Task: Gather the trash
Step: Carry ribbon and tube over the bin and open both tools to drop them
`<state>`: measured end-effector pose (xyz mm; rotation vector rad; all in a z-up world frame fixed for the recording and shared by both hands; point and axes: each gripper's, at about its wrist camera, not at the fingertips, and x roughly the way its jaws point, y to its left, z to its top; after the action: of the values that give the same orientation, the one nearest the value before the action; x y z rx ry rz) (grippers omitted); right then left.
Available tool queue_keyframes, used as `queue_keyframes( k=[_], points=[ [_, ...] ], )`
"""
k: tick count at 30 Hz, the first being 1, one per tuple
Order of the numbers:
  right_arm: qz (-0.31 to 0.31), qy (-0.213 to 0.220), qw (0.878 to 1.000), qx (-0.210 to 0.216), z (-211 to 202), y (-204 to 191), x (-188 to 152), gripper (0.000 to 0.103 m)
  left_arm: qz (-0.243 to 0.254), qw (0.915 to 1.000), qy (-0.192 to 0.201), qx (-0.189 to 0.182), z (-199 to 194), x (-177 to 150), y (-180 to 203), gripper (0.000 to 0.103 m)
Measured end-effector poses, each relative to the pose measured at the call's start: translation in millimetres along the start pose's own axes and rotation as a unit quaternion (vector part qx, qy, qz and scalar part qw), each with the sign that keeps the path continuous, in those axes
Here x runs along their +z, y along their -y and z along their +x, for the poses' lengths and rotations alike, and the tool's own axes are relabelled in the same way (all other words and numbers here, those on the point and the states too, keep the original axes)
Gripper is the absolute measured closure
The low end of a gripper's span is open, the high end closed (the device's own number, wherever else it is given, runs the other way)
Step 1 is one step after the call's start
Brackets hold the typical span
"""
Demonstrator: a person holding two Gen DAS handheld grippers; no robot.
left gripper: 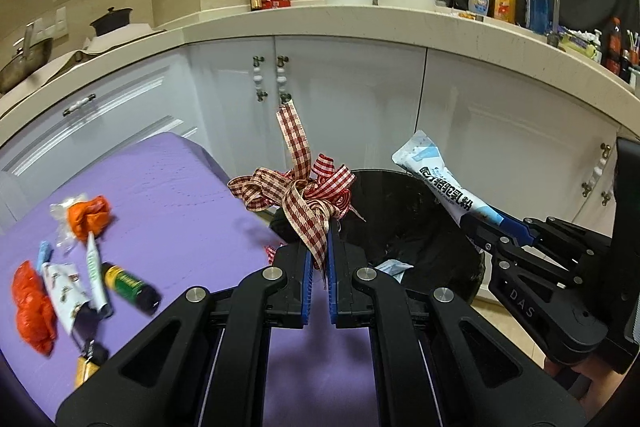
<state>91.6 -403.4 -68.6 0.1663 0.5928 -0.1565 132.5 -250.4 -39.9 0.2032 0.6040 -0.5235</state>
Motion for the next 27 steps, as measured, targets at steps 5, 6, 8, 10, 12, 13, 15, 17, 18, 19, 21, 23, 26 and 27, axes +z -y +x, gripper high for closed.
queue_keyframes(
  k=[5, 6, 8, 10, 12, 13, 15, 17, 18, 19, 21, 23, 26, 27],
  points=[
    [0.014, -0.001, 1.0, -0.004, 9.7, 11.7, 1.8, 0.087, 0.001, 1.0, -0.008, -0.003, 16.2, 3.5, 4.4, 0.096],
    [0.017, -0.002, 1.0, -0.004, 11.5, 13.8, 2.0, 0.086, 0.0, 0.9999, -0.01, -0.003, 18.2, 3.7, 3.7, 0.095],
    [0.026, -0.001, 1.0, -0.003, 14.5, 17.4, 2.2, 0.082, -0.002, 0.9999, -0.014, -0.004, 23.4, 3.6, 4.1, 0.089],
    [0.029, -0.003, 1.0, -0.003, 17.0, 19.6, 1.8, 0.078, -0.003, 0.9998, -0.017, -0.004, 26.8, 3.2, 4.4, 0.084],
    [0.031, -0.002, 1.0, -0.006, 17.8, 20.8, 1.5, 0.074, -0.002, 0.9998, -0.019, -0.004, 27.8, 2.7, 4.3, 0.078],
    [0.032, -0.002, 0.999, -0.006, 17.8, 21.6, 1.3, 0.072, -0.002, 0.9998, -0.02, -0.004, 28.2, 2.4, 4.1, 0.076],
    [0.034, -0.001, 0.999, -0.008, 16.1, 22.5, 0.8, 0.07, -0.006, 0.9998, -0.019, -0.003, 27.5, 2.7, 3.3, 0.064],
    [0.036, 0.0, 0.999, -0.008, 14.5, 22.4, 1.8, 0.065, -0.009, 0.9998, -0.015, -0.001, 24.9, 3.5, 1.0, 0.062],
    [0.036, 0.002, 0.999, -0.009, 12.1, 21.5, 1.8, 0.064, -0.011, 0.9998, -0.014, 0.001, 22.4, 3.4, -0.6, 0.061],
    [0.036, 0.003, 0.999, -0.011, 11.3, 20.8, 2.8, 0.062, -0.012, 0.9998, -0.013, 0.002, 21.2, 4.1, -1.2, 0.06],
    [0.035, 0.004, 0.999, -0.01, 9.1, 18.6, 4.2, 0.061, -0.015, 0.9998, -0.009, 0.005, 15.5, 3.5, -4.3, 0.055],
    [0.035, 0.006, 0.999, -0.009, 6.4, 16.3, 5.5, 0.058, -0.018, 0.9998, -0.006, 0.009, 8.3, 1.2, -8.6, 0.054],
    [0.031, 0.008, 0.999, -0.002, 1.9, 8.1, 6.5, 0.054, -0.026, 0.9995, -0.002, 0.019, -4.6, -3.1, -18.8, 0.051],
    [0.028, 0.009, 1.0, 0.002, 0.8, 3.2, 7.1, 0.054, -0.031, 0.9993, -0.001, 0.022, -10.4, -5.2, -24.0, 0.051]
  ],
)
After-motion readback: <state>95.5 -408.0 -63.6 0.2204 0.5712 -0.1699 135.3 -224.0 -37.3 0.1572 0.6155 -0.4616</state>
